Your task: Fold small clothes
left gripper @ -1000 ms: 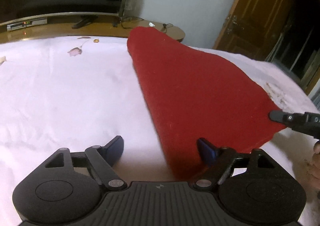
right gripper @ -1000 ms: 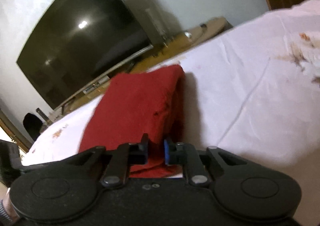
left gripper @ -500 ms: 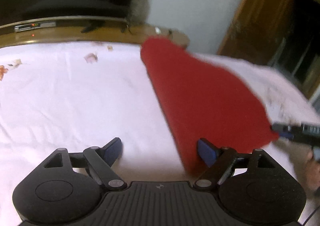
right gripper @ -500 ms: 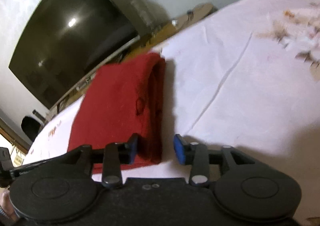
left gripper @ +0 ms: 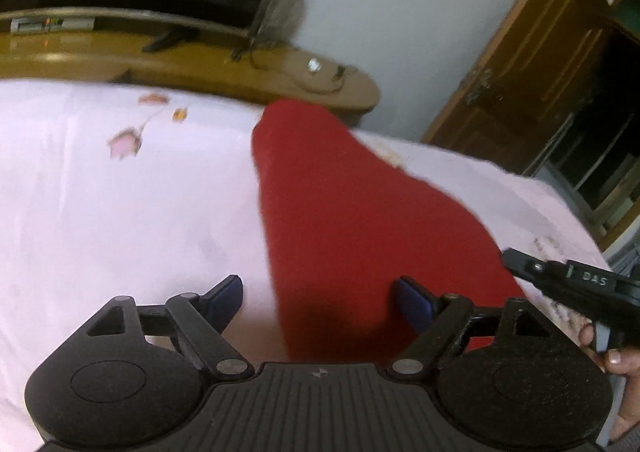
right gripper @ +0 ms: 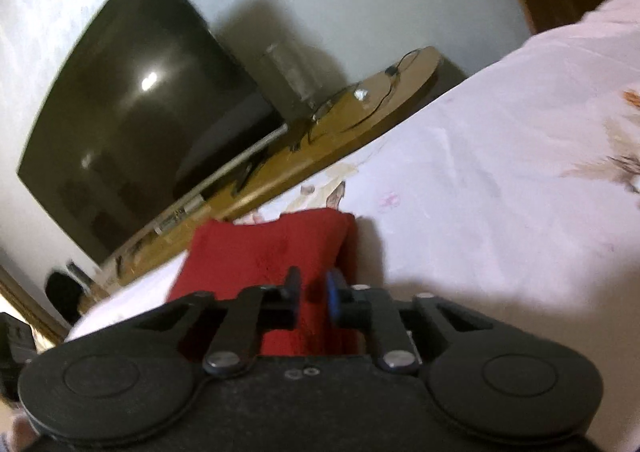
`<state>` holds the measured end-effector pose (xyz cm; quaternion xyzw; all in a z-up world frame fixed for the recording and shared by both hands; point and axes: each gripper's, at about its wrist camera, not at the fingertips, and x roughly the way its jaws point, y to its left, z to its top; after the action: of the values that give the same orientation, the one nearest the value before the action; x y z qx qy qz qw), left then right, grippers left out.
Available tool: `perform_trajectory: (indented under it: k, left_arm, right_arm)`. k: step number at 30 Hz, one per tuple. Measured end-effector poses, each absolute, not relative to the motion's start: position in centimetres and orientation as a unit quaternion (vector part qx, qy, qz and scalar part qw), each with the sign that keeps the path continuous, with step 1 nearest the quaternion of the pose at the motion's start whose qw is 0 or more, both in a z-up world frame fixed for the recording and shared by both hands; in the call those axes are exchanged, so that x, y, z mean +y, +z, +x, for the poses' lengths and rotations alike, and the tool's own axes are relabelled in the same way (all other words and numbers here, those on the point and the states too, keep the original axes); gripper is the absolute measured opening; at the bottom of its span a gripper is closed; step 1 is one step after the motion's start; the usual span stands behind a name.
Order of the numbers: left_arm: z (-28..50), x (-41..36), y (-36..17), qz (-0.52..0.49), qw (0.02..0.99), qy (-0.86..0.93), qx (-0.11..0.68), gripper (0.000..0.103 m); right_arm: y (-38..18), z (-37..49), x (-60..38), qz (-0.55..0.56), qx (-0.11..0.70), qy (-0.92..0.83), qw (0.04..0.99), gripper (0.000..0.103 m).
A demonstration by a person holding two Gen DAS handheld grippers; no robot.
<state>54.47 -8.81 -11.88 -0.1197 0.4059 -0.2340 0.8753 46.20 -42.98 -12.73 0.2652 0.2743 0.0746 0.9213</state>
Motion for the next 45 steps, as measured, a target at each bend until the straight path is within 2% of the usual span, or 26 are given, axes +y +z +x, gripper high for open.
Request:
perform_trajectory:
  k: [4, 7, 10, 21, 25, 28, 31, 34, 35, 37, 40, 45]
  left_arm:
    - [55.0, -8.6, -13.3, -0.142, 0.866, -0.246, 0.412, 0.085]
    - [55.0, -8.8, -13.5, -0.133, 0.868, -0.253, 0.407, 0.088]
    - [55.1, -8.9, -13.7, -0.129, 0.869, -0.256, 0.402, 0.089]
    - [55.2, -9.0, -13.4, -0.119, 0.869, -0.261, 0.404, 0.090]
    - [55.4, -9.1, -13.1, -0.120, 0.865, -0.262, 0.411, 0.090]
    - [55.4, -8.5, -12.8, -0.142, 0.853, -0.291, 0.409, 0.090]
    - [55.8, -7.7, -13.4, -0.174, 0.827, -0.321, 0.427, 0.090]
    - [56.7, -6.6, -14.2, -0.218, 0.786, -0.356, 0.456, 0.090]
    - [57.1, -6.2, -14.5, -0.231, 0.774, -0.365, 0.463, 0.090]
    - [58.0, -5.6, -15.3, -0.259, 0.758, -0.371, 0.470, 0.089]
    - [59.0, -5.6, -16.1, -0.277, 0.753, -0.375, 0.465, 0.084]
    - [59.8, -6.6, -16.1, -0.252, 0.751, -0.396, 0.465, 0.083]
  right_arm:
    - [-14.1, 47.6, -39.7, 0.158, 0.301, 0.069, 0.938, 0.007]
    - [-14.0, 47.1, -39.9, 0.162, 0.296, 0.068, 0.939, 0.009]
    - [-13.9, 46.9, -39.5, 0.138, 0.299, 0.061, 0.942, 0.019]
    - [-13.8, 47.2, -39.2, 0.127, 0.303, 0.043, 0.944, 0.027]
    - [-13.7, 47.2, -39.4, 0.121, 0.307, 0.030, 0.943, 0.042]
    - [-13.2, 46.6, -40.9, 0.158, 0.310, 0.040, 0.937, 0.052]
    - [-14.1, 45.9, -44.4, 0.285, 0.326, 0.095, 0.897, 0.053]
    - [-15.4, 45.7, -47.1, 0.372, 0.361, 0.133, 0.845, 0.060]
    - [-15.4, 45.6, -47.6, 0.372, 0.369, 0.132, 0.841, 0.065]
    - [-15.1, 45.6, -48.4, 0.359, 0.378, 0.145, 0.841, 0.068]
    - [-16.2, 46.8, -49.3, 0.382, 0.396, 0.171, 0.818, 0.068]
    - [-17.2, 48.6, -47.4, 0.364, 0.392, 0.212, 0.818, 0.068]
